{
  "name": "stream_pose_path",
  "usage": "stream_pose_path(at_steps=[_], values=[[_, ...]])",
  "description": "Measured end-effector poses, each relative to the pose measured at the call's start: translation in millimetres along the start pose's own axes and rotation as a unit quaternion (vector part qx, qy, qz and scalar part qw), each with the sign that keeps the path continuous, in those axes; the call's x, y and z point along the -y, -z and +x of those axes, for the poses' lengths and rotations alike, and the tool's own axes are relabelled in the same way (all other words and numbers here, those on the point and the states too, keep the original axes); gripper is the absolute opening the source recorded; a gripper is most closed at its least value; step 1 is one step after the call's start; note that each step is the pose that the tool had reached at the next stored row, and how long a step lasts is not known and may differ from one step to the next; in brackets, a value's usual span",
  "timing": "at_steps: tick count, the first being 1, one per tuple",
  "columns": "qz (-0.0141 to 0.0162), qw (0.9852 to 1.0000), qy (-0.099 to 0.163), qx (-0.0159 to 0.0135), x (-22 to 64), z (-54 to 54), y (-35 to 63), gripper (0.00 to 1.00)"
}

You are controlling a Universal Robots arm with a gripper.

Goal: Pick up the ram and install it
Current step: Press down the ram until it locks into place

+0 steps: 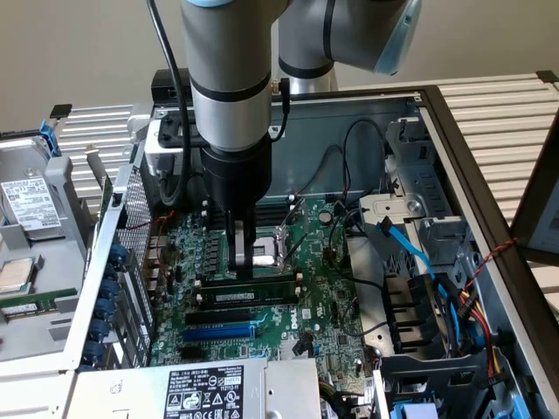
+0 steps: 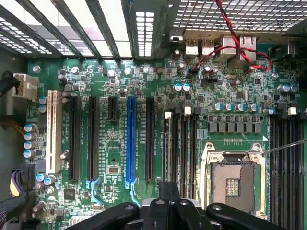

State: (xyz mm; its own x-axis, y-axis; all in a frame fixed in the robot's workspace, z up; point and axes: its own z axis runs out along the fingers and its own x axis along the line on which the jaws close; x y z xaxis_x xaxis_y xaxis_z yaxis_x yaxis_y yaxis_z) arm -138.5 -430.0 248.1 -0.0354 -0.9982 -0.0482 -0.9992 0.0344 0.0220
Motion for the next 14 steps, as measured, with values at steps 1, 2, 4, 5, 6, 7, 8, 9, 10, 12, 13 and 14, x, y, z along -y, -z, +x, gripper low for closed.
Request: stream_pose_path(at_steps=[1,2,4,5,6,7,8,9,10,12,13,14], values=[[0.0000,1.0000,0.000,0.0000,0.0,0.0,0.0,0.11],[0.0000,1.0000,0.000,0.0000,0.0,0.0,0.0,0.11],[0.0000,1.0000,0.000,0.0000,0.0,0.0,0.0,0.11],[0.0000,1.0000,0.000,0.0000,0.0,0.0,0.0,0.11],[0.0000,1.0000,0.000,0.0000,0.0,0.0,0.0,0.11],[0.0000,1.0000,0.000,0.0000,0.0,0.0,0.0,0.11],[0.0000,1.0000,0.000,0.0000,0.0,0.0,0.0,0.11],[0.0000,1.0000,0.000,0.0000,0.0,0.0,0.0,0.11],[0.0000,1.0000,0.000,0.0000,0.0,0.0,0.0,0.11],[0.0000,1.0000,0.000,0.0000,0.0,0.0,0.0,0.11],[0.0000,1.0000,0.000,0.0000,0.0,0.0,0.0,0.11],[0.0000,1.0000,0.000,0.0000,0.0,0.0,0.0,0.11]])
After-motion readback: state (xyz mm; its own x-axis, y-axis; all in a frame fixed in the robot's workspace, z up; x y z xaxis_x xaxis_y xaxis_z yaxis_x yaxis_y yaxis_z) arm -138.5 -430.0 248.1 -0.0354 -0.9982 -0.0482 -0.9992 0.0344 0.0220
